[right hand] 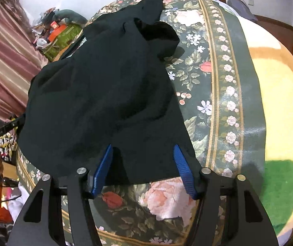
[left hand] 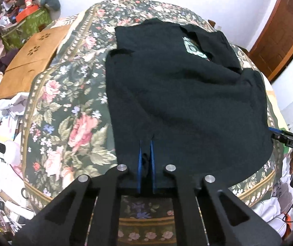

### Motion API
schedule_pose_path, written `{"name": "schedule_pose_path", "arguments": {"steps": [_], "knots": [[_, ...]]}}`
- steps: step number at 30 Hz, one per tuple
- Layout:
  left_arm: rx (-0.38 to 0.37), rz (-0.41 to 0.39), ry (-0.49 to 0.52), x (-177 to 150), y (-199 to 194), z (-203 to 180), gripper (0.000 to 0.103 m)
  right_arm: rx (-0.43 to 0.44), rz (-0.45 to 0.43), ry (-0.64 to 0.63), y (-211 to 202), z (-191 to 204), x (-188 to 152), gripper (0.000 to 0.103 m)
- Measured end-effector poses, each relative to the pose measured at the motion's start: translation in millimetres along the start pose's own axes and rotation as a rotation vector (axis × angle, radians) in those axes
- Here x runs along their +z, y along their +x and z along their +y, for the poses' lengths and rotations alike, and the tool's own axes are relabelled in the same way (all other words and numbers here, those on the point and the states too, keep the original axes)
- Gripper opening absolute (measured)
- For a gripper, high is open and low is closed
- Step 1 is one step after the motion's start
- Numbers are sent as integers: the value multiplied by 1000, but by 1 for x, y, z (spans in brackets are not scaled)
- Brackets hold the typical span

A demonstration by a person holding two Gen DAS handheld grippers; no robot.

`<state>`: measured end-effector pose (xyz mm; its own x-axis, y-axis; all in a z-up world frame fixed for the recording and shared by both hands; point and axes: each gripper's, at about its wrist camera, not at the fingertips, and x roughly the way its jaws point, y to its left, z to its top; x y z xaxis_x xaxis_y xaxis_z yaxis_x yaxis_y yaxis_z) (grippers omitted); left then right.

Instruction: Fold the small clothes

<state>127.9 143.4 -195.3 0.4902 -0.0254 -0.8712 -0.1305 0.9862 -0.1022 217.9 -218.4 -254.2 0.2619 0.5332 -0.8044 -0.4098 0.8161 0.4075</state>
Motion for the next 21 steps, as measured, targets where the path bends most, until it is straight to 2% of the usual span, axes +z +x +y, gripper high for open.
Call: {"name": "schedule_pose_path", "arguments": {"steps": [5,9,12,13,14,17,21], "knots": [[30,-58,-20,5,-17,10,6,-102,-28,-39,-13,2,8,54],[45,-102,-49,11,-30,21,6,-102,37,-2,0,-10,5,56],[40,-126,-63,13,-38,25,6,-68,13,41,2,-15,-2,55],[40,-134,-63,14,-41,25,6,-48,7,52,2,-17,-4,46],[38,-141,-62,14,-44,26,6,-11,4,64,1,-18,-5,33],[29,-165,-67,18,-50,25,6,23,-1,39,-3,-9,-6,9],[37,-208,-54,28,-63,20,6,58,-45,-27,-17,17,4,8]]}}
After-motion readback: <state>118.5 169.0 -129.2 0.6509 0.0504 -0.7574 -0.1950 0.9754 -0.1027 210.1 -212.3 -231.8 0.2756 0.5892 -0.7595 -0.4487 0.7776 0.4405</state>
